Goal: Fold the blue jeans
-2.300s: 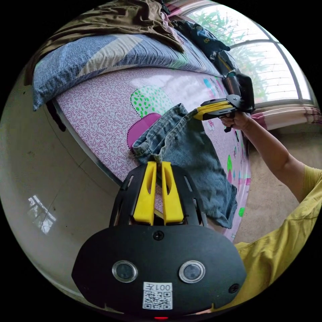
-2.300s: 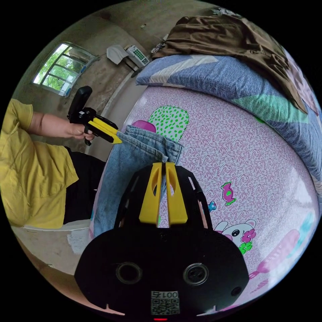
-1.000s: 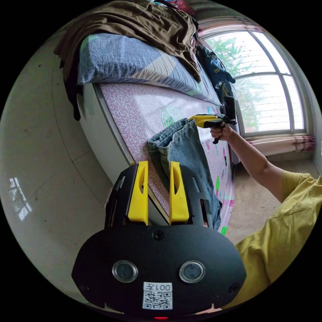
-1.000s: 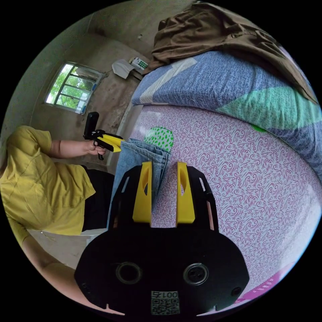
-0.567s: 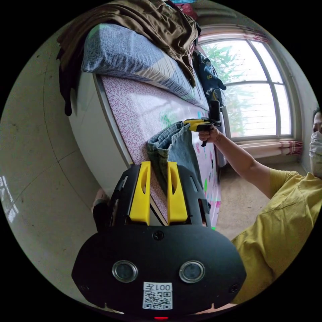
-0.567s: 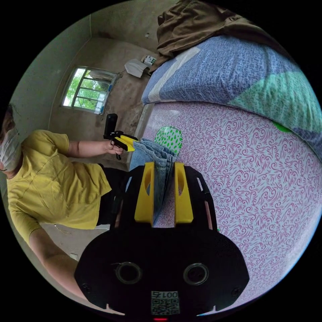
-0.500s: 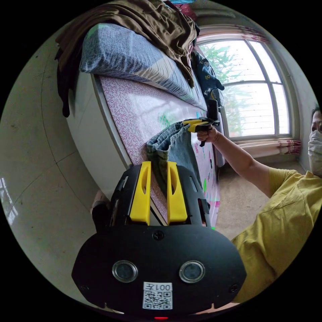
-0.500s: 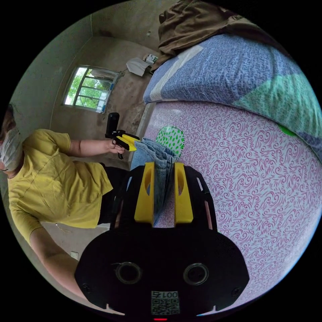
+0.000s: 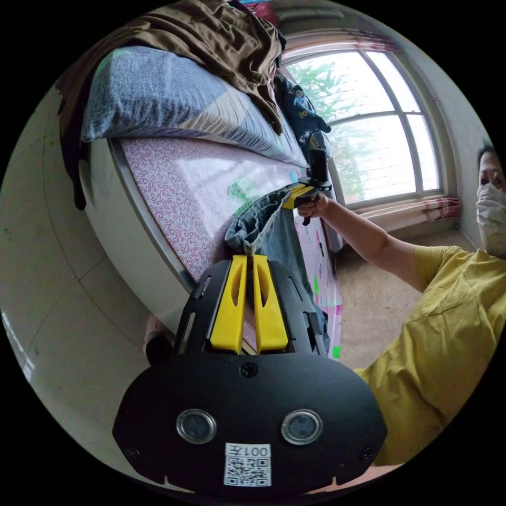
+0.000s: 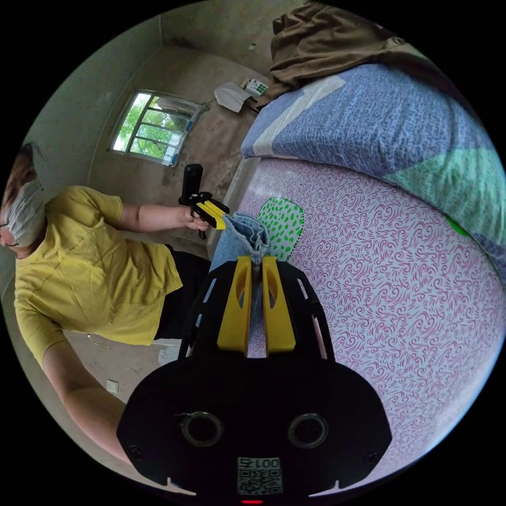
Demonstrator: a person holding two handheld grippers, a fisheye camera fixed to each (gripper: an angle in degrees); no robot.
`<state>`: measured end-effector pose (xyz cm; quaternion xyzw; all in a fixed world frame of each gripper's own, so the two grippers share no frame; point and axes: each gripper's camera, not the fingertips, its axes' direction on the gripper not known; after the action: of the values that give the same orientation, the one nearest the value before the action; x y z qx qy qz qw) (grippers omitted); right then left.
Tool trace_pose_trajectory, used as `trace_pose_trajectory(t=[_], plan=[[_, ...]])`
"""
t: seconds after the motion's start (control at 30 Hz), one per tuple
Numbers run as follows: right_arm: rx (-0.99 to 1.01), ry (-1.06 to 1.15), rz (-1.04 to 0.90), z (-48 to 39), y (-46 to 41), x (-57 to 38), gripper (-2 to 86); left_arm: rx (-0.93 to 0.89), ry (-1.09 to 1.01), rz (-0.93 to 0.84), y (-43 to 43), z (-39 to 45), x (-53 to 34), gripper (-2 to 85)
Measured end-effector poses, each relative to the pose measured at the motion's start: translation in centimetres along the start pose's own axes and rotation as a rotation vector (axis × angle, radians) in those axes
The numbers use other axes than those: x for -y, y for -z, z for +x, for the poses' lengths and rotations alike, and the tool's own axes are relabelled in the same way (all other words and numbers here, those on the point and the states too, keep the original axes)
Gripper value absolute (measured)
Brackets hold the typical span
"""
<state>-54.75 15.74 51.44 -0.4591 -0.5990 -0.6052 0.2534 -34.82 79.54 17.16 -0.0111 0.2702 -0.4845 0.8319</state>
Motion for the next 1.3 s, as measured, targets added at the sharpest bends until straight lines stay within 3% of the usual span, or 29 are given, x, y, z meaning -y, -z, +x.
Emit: trace_pose_trajectory(t=[0.63, 0.73, 0.97, 1.3], plan=[[-0.018, 0.243, -0.030, -9.7, 2.6, -1.5, 2.2, -0.007, -0.019, -0.067, -3.0, 1.0, 2.4, 5.4], [-0.046, 0.197, -0.024, -8.8, 2.9, -1.8, 2.3, -0.001, -0.031, -0.088, -3.5, 1.4, 3.2, 5.6], [-0.206, -0.149, -0.061, -2.6, 2.7, -3.4, 2.6, 0.074, -0.029, -0.086, -4.2, 2.8, 4.3, 4.8], [-0.165, -0.181, -0.021, -1.0, 2.2, -4.2, 2.8, 0.095, -0.062, -0.081, -5.7, 4.9, 6.2, 6.3]])
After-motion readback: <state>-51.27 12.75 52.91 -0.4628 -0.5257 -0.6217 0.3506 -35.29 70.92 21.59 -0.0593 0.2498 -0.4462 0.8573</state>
